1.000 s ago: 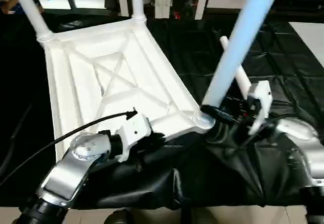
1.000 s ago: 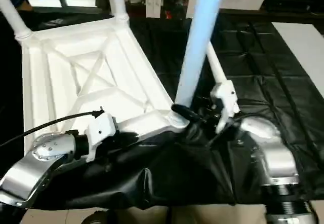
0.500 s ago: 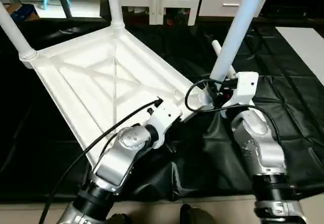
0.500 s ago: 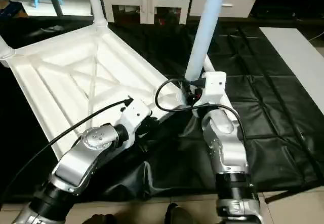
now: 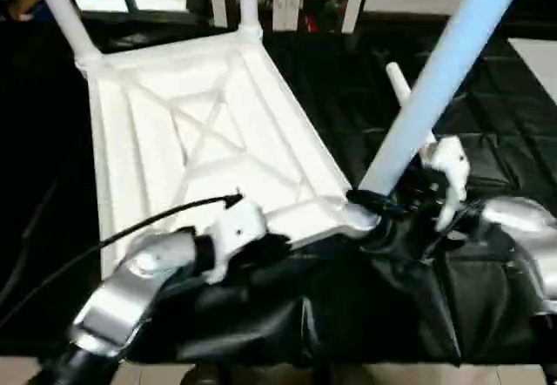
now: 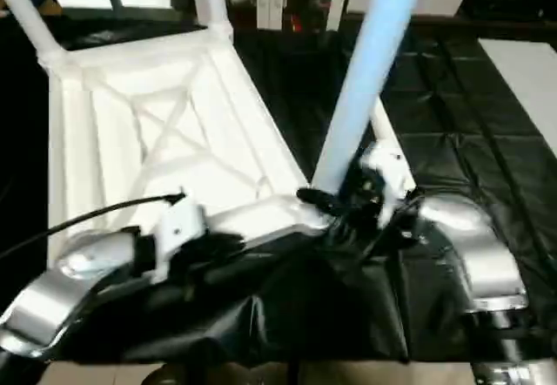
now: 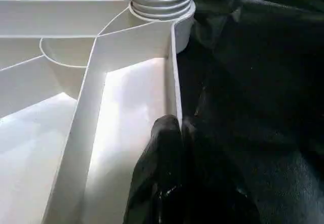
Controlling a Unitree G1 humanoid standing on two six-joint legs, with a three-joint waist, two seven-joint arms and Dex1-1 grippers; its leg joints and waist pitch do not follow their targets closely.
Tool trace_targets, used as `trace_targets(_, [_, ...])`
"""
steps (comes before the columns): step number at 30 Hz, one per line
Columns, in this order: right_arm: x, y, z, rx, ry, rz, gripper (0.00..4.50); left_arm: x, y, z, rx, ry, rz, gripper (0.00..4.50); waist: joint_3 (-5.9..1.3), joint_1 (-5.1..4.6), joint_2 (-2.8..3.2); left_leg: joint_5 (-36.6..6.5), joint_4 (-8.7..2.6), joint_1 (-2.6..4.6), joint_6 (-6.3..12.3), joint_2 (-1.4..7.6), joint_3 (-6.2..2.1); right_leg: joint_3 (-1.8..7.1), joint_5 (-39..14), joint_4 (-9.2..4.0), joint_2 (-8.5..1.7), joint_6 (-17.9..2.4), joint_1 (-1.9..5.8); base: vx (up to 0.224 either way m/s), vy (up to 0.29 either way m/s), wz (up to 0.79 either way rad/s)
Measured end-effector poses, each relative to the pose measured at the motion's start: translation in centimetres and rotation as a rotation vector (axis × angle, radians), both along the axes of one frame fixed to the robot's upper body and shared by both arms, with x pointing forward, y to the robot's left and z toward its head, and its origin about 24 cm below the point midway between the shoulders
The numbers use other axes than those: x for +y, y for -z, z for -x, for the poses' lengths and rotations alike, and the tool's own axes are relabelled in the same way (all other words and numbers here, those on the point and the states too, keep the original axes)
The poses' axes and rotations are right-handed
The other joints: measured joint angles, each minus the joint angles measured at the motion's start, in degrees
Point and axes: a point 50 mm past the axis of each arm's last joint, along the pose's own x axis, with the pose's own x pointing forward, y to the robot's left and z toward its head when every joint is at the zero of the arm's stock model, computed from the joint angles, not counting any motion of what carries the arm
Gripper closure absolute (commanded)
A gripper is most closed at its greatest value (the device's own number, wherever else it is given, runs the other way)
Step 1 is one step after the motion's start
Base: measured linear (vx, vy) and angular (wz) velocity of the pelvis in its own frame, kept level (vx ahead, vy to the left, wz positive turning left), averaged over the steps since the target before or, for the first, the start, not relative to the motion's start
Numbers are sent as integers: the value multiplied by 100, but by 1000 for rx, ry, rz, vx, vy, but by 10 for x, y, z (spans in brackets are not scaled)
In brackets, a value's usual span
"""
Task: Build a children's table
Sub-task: Rotate leg to tighten
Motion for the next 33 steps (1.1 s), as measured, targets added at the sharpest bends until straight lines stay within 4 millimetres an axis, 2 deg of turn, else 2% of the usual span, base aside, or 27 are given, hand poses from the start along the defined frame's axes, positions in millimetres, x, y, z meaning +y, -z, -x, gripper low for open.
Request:
trace_targets(8, [-1, 3, 1, 32, -30, -23, 246, 2, 0, 1, 1, -3, 5, 450, 5, -38, -5, 6, 36, -2, -8, 8, 0, 4, -4, 24, -1, 1, -4, 0, 0, 0])
trace_targets(17, [5, 7, -2, 39, 10, -68, 259, 3, 0, -1, -3, -18, 1, 450, 5, -75, -6, 7, 40, 3, -8, 9, 3, 5, -1, 32, -1, 0, -2, 0, 0, 0])
trace_targets(19, [9, 9, -5, 34, 68, -84, 259, 1, 0, -4, -14, -44, -4, 450, 5, -86, -6, 8, 42, 15, -13, 9, 2, 5, 4, 33, -1, -1, 4, 0, 0, 0])
trace_targets(21, [18, 13, -15, 22, 213, -119, 259, -8, 1, -12, -15, -102, -2, 450, 3, -122, -10, 0, 42, 28, -57, 9, 0, 4, 11, 30, -2, -6, 14, 0, 0, 0])
trace_targets(24, [34, 22, -27, 24, 472, -219, 259, -31, 1, -23, -9, -216, 16, 450, 1, -155, -12, 3, 42, 58, -73, 7, -8, 2, -12, 16, -2, 32, 45, 0, 0, 0])
trace_targets(25, [34, 22, -30, 20, 515, -221, 259, -34, 1, -24, -11, -232, 10, 450, 1, -159, -14, 4, 42, 58, -75, 2, -9, 3, -16, 11, -4, 38, 46, 0, 0, 0])
trace_targets(28, [52, 26, -43, 35, 716, -281, 259, -60, 3, -30, 27, -330, 52, 450, -21, -204, -45, 4, 38, 59, -77, -20, -29, 8, -25, -1, -10, 51, 56, 0, 0, 0])
trace_targets(30, [58, 27, -48, 20, 779, -277, 259, -67, 3, -31, 27, -336, 51, 450, -26, -224, -47, 4, 33, 56, -77, -28, -57, -6, -28, -39, -10, 58, 59, 0, 0, 0])
trace_targets(33, [59, 27, -48, 2, 769, -274, 259, -68, 4, -29, 16, -317, 48, 450, -28, -224, -50, 4, 18, 50, -77, -34, -89, -19, -28, -91, -1, 58, 65, 0, 0, 0])
